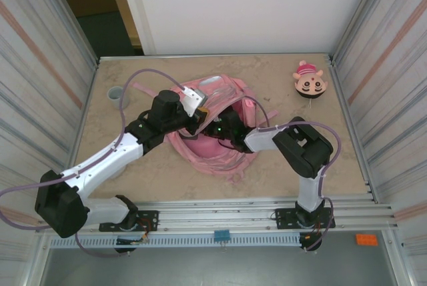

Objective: Pack books, pencil case, and school supplies into a backpack

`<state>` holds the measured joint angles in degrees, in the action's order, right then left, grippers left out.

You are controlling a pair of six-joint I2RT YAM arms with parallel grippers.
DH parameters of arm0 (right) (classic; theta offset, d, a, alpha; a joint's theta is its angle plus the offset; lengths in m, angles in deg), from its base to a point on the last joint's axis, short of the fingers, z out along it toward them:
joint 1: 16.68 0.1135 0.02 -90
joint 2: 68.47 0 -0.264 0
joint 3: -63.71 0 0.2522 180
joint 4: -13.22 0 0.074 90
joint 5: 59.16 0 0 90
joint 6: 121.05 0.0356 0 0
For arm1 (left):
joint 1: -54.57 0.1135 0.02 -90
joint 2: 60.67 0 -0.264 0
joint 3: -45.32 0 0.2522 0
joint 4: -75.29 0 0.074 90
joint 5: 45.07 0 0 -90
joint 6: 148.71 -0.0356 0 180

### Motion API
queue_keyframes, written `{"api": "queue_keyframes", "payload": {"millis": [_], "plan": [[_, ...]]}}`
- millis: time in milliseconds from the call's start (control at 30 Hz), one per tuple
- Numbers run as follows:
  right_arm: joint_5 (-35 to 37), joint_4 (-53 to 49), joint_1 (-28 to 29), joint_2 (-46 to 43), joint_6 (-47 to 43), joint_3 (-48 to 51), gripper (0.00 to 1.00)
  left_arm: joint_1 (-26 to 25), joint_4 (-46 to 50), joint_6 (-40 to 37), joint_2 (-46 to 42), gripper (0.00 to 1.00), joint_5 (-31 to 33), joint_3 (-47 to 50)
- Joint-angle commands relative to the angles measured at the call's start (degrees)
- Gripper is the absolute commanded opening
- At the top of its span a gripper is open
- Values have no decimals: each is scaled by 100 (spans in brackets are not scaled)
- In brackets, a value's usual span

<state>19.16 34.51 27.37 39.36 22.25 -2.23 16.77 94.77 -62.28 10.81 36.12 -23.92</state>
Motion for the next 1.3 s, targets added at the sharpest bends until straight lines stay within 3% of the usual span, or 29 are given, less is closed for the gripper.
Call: {"api": "queue_keyframes", "payload": {"millis": [0,167,400,567,733,900,1000,1100,1267], "plan": [[230,-226,90,-784,-158,272,49,61,-451,2,-395,0,266,-83],[535,-1414,188,-1854,-80,650,53,106,-441,44,-489,0,591,70],[986,-4784,112,-3481,-192,583,56,159,-398,221,-541,0,755,196],[493,-7203,-952,-4147,-752,89,61,176,-428,239,-571,0,724,230],[1387,-9316,-2381,-4417,-1624,-526,65,177,-510,284,-623,0,680,290],[1603,-9812,-4327,-4238,-1833,-374,67,183,-528,270,-578,0,644,258],[1102,-9306,-5065,-4025,-1978,50,70,180,-579,330,-553,0,581,290],[1020,-9004,-5343,-3725,-2030,299,71,181,-673,428,-508,0,450,355],[932,-8658,-5307,-3225,-2073,477,72,181,-751,519,-439,0,405,397]]}}
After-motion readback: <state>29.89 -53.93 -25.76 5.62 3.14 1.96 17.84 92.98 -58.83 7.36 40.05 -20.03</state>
